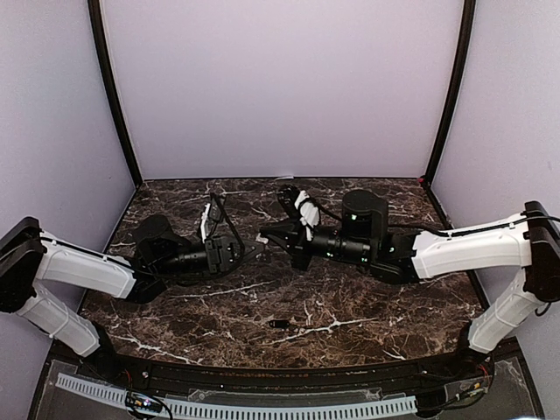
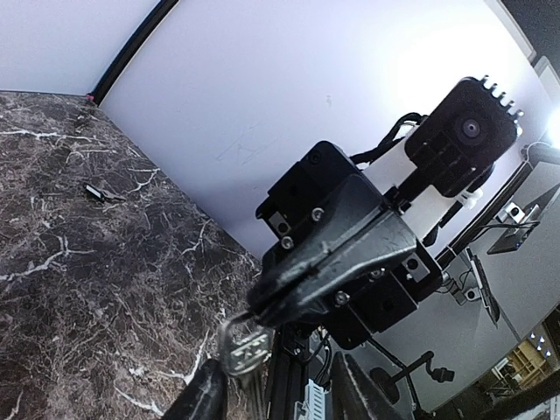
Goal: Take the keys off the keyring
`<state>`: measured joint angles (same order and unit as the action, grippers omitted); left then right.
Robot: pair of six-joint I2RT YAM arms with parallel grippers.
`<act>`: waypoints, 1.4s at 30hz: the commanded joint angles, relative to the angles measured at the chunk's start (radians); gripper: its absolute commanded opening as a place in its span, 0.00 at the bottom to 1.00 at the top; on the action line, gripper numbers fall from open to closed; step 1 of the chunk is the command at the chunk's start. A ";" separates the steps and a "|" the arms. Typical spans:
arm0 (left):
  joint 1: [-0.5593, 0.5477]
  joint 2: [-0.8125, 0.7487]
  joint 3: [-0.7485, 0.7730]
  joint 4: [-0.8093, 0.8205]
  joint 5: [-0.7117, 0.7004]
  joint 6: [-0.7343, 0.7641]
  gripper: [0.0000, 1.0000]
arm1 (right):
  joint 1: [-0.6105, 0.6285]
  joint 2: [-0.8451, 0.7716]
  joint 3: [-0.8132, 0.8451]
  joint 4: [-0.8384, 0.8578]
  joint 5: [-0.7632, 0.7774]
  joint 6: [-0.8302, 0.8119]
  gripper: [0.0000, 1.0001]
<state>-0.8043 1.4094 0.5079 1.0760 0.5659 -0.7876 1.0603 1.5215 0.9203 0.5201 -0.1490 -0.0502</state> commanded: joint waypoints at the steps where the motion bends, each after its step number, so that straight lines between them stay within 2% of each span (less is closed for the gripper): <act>1: -0.001 0.019 0.010 0.085 0.009 -0.026 0.45 | 0.000 -0.044 -0.024 0.062 -0.067 0.007 0.00; 12: -0.001 0.069 0.028 0.145 0.025 -0.069 0.44 | 0.001 -0.071 -0.055 0.098 -0.126 0.027 0.00; 15: -0.001 0.085 0.030 0.200 0.047 -0.088 0.28 | 0.000 -0.069 -0.057 0.098 -0.128 0.029 0.00; 23: -0.001 0.114 0.034 0.315 0.118 -0.125 0.27 | 0.000 -0.050 -0.049 0.093 -0.138 0.033 0.00; 26: -0.001 0.111 0.029 0.331 0.119 -0.130 0.20 | 0.000 -0.044 -0.047 0.092 -0.147 0.040 0.00; 30: -0.001 0.100 0.028 0.335 0.120 -0.127 0.04 | 0.000 -0.037 -0.044 0.097 -0.166 0.049 0.00; 32: -0.001 0.097 0.029 0.329 0.118 -0.120 0.01 | 0.000 -0.037 -0.047 0.107 -0.172 0.057 0.00; 33: -0.001 0.097 0.028 0.328 0.119 -0.119 0.02 | -0.001 -0.037 -0.047 0.113 -0.176 0.061 0.00; 42: -0.003 0.109 0.025 0.356 0.148 -0.116 0.36 | -0.002 -0.055 -0.047 0.182 -0.209 0.125 0.00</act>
<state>-0.8032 1.5295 0.5209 1.3582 0.6731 -0.9115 1.0603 1.4784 0.8745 0.6399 -0.3492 0.0341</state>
